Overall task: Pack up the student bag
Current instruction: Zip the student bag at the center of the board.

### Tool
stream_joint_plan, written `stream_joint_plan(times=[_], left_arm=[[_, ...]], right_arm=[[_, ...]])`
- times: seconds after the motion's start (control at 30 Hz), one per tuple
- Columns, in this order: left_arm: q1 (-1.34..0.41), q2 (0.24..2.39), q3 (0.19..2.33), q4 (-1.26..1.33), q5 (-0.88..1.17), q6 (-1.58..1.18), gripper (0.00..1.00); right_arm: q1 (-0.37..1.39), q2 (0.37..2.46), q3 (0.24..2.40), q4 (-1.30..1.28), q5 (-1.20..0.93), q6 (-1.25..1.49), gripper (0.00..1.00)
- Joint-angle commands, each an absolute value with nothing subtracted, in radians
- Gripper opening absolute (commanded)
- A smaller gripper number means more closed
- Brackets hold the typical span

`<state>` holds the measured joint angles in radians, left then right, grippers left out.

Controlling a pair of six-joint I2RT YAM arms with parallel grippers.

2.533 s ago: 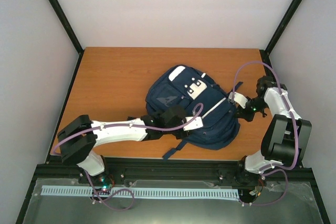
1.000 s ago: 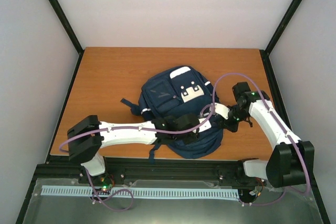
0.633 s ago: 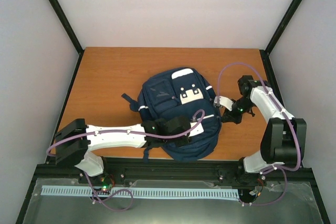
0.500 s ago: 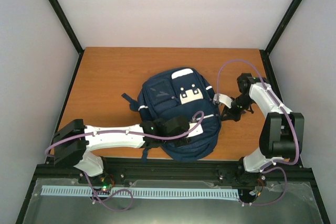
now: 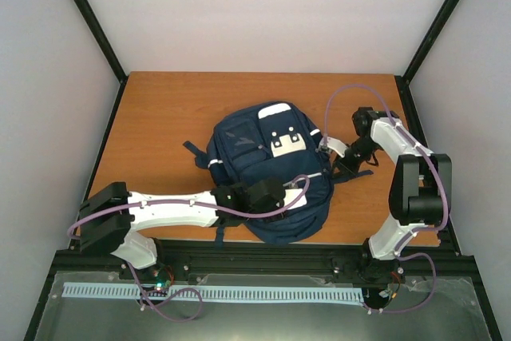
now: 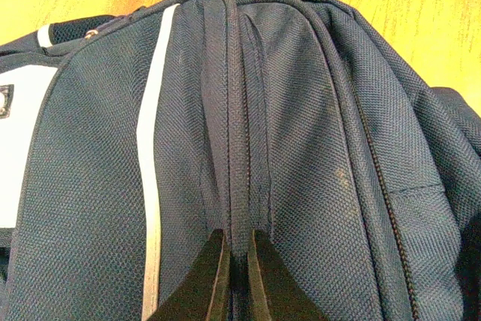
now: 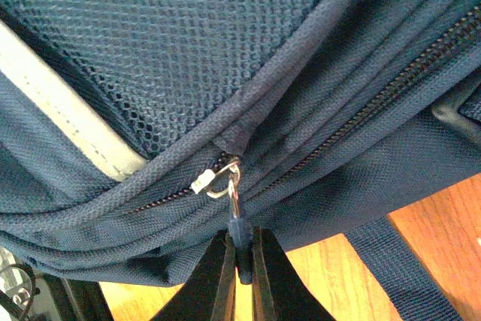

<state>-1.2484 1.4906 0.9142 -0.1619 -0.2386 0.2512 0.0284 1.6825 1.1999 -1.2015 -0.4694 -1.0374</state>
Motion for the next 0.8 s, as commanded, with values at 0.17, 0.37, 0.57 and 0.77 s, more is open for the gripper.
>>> stream_joint_plan(times=[0.17, 0.37, 0.57, 0.77], left_arm=[[-1.275, 1.443, 0.907, -0.190, -0.256, 0.247, 0.01], [-1.268, 1.484, 0.956, -0.255, -0.297, 0.159, 0.16], [-1.261, 1.467, 0.964, -0.259, -0.299, 0.123, 0.40], [-1.222, 1.387, 0.967, -0.282, -0.347, 0.080, 0.59]], right_arm=[[0.011, 1.703, 1.300, -0.956, -0.424, -0.891, 0.08], [0.009, 1.604, 1.282, -0.991, -0.483, -0.914, 0.27], [0.007, 1.529, 1.269, -0.999, -0.460, -0.891, 0.37], [0.003, 1.450, 1.269, -1.011, -0.467, -0.848, 0.40]])
